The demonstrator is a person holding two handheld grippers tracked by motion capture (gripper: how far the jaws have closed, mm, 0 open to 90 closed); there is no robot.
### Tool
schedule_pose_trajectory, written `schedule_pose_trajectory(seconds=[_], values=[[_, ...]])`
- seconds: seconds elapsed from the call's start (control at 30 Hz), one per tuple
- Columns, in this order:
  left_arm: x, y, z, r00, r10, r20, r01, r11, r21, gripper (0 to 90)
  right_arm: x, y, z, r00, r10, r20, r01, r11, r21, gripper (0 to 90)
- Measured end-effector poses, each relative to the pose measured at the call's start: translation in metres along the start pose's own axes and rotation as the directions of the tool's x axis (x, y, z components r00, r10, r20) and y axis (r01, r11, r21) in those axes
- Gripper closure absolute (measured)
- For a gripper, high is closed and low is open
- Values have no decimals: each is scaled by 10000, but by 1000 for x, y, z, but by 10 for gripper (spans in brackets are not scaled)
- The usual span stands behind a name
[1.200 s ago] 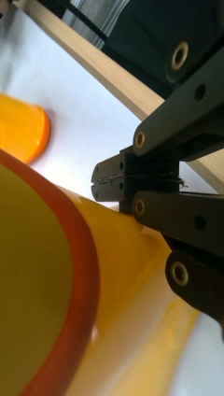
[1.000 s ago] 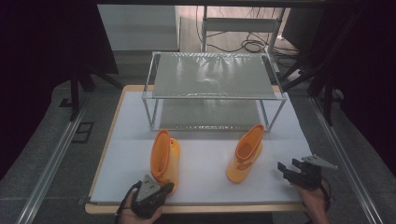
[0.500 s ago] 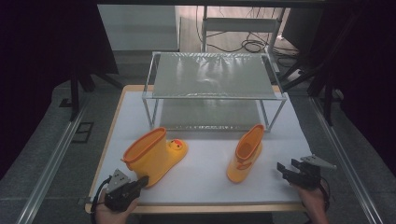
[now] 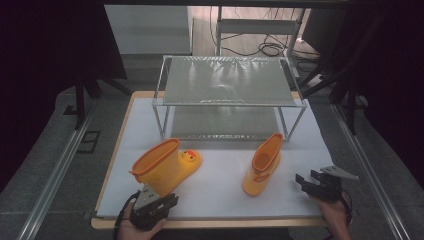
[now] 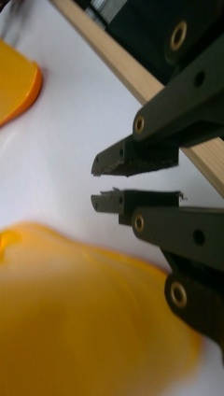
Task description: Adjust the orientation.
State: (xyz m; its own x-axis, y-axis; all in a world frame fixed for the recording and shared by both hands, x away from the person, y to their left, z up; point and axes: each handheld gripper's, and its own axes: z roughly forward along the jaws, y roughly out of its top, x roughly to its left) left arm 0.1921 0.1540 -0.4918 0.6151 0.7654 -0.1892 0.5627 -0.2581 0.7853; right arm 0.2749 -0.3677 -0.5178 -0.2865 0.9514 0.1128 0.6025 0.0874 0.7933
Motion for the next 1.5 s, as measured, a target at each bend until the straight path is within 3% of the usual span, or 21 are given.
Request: schedule_pose_trajectory(seconds=[0.27,0.63,0.67,0.7,0.77,0.8,0.83,0.9,0.97,1.17,1.2,1.37,1.5], values=[[-7,23,23,9977,129,663,-159,9989,445,640,-4,-2,-2,10000,-18,72,18,10000,-3,319],[-11,39,32,9913,226,1299,-359,9942,1010,523,-7,-1,-6,9999,70,93,-70,10000,-59,318],[-11,42,35,9863,148,1641,-337,9930,1128,517,-7,-2,-5,9999,89,106,-88,9999,-61,318],[-11,42,35,9863,148,1641,-337,9930,1128,516,-7,-2,-5,9999,89,106,-88,9999,-61,318],[-11,50,39,9765,33,2154,-345,9893,1414,513,-7,-2,-5,9999,67,108,-67,10000,-4,318],[-11,50,39,9765,33,2154,-345,9893,1414,511,-7,-2,-4,9999,62,104,-62,10000,-1,318],[-13,57,41,9642,-56,2652,-388,9861,1617,508,-6,-2,-5,9999,68,96,-68,10000,6,318],[-16,64,44,9485,-172,3164,-453,9809,1891,498,-6,-2,-5,9999,55,88,-55,10000,-16,318],[-20,74,45,9387,-139,3446,-618,9762,2078,497,-6,-2,-5,9999,67,87,-67,10000,-20,318],[-31,99,43,9275,-154,3735,-820,9664,2436,495,-6,-2,-5,10000,7,90,-7,10000,8,318],[-35,110,41,9241,-148,3818,-925,9608,2612,494,-6,-1,-5,10000,28,80,-28,10000,20,318],[-48,137,40,9047,-219,4254,-1090,9536,2808,491,-6,-1,-5,10000,-2,87,1,10000,9,318],[-60,162,39,8972,-75,4415,-1305,9507,2813,492,-6,-1,-5,10000,-11,74,11,10000,24,317]])
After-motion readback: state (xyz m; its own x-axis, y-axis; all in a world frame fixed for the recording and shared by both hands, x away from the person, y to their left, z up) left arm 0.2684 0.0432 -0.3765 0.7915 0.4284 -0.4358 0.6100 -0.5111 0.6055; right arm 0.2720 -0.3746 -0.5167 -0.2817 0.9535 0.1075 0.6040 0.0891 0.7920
